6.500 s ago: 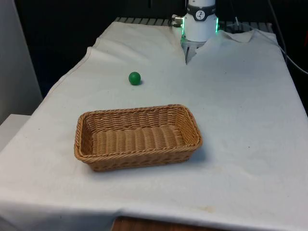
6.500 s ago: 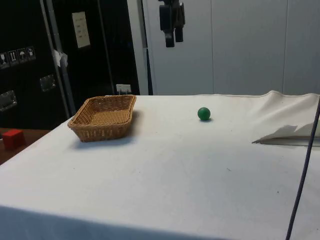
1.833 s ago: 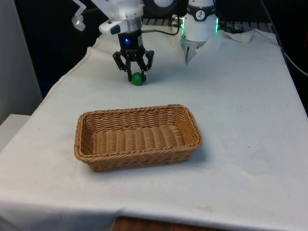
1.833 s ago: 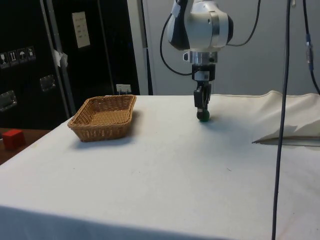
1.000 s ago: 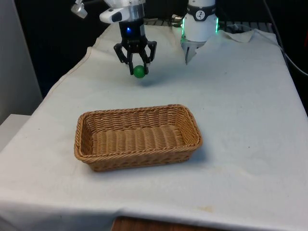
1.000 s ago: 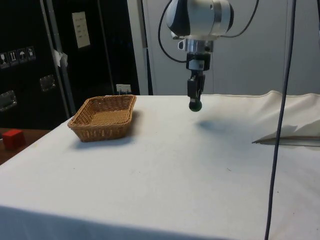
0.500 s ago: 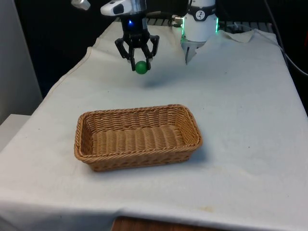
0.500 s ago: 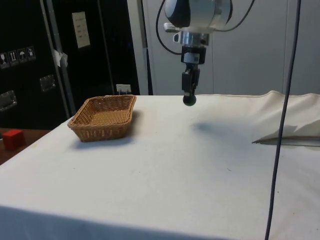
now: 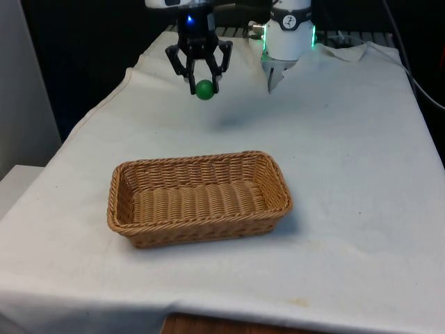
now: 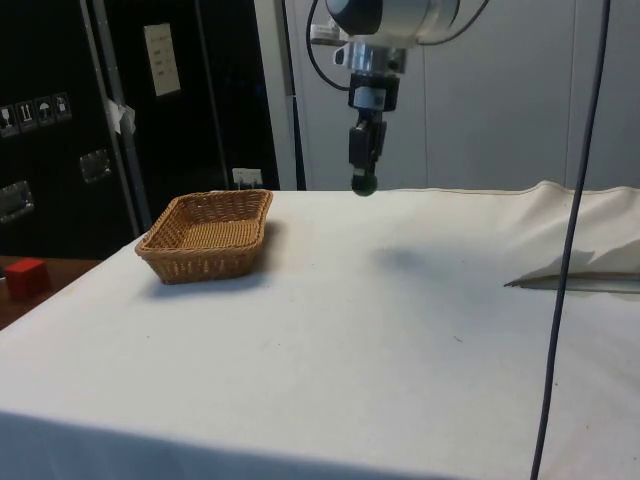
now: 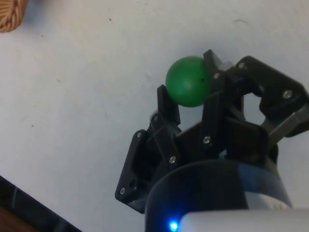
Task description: Pick up the ball and place it into the basket.
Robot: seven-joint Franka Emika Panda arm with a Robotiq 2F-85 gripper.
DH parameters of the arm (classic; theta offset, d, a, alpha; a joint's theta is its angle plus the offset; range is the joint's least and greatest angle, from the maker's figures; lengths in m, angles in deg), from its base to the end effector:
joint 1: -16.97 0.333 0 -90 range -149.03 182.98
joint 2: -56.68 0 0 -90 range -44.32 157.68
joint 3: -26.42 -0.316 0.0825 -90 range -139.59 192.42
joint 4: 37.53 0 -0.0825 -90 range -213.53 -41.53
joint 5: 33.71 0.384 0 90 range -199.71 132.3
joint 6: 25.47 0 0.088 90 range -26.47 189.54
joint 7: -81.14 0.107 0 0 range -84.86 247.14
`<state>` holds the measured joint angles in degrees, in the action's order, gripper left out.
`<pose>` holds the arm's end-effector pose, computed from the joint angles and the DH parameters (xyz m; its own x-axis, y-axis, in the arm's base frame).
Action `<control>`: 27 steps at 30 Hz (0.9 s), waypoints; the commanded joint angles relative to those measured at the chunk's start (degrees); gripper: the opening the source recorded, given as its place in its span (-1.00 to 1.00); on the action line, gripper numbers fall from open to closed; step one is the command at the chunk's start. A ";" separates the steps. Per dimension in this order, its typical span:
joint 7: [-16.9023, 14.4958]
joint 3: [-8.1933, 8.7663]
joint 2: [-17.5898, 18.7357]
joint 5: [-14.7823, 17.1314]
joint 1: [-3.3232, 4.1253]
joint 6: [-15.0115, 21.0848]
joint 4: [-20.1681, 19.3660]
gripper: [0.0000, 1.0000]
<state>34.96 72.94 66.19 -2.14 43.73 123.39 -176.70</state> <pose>0.4595 -0.1814 0.2646 0.9866 -0.0008 0.1629 0.0165 -0.9943 -0.1052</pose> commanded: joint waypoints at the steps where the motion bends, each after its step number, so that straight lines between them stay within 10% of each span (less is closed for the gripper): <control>1: 1.78 0.57 0.06 -1.83 0.57 -0.46 0.52 -0.97; 27: 12.89 -3.04 -2.23 -10.14 1.26 -5.67 9.11 -0.97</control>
<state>47.16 69.45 63.67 -11.48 44.71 117.89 -167.48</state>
